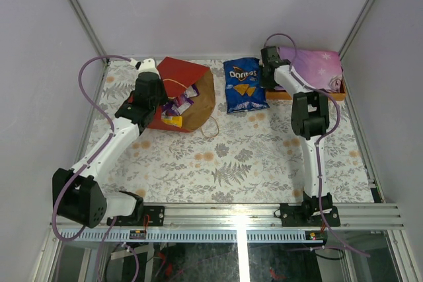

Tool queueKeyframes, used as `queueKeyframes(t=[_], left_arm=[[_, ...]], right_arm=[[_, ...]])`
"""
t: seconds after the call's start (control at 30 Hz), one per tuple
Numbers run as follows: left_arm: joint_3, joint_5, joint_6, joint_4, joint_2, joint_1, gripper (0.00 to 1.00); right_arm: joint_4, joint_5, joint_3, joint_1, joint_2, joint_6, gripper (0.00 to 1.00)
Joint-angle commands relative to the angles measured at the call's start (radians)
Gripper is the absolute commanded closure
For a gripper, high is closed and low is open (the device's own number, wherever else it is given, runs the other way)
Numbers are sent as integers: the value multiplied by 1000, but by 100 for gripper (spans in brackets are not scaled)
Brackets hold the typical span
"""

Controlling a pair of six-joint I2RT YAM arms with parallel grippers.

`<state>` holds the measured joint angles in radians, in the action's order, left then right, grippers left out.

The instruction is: Take the snacks out of the paper bag

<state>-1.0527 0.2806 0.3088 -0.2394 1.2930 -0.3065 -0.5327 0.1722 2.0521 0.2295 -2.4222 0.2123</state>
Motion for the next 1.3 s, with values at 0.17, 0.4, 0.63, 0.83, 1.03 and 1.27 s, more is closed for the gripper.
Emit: queueKeyframes(t=[0.17,0.4,0.63,0.83,1.03,1.27], left_arm=[[-39,-9,2,-21,27,9,100],[-39,-14,10,-13,33,9,100],[-43,-11,13,-8,36,9,100],[-40,-9,15,-4,26,10,100],[-31,-17,18,2,29,9,100],[-21,-15,8,6,22,9,100]], right_arm=[[-47,21,44,-9,-14,-130,100],[-62,-1,56,-27,-9,-166,100],[-80,-29,46,-29,46,-173,50],[-39,-14,-37,-28,202,-112,0],[85,58,-261,72,412,-16,1],[162,31,-345,247,395,66,0]])
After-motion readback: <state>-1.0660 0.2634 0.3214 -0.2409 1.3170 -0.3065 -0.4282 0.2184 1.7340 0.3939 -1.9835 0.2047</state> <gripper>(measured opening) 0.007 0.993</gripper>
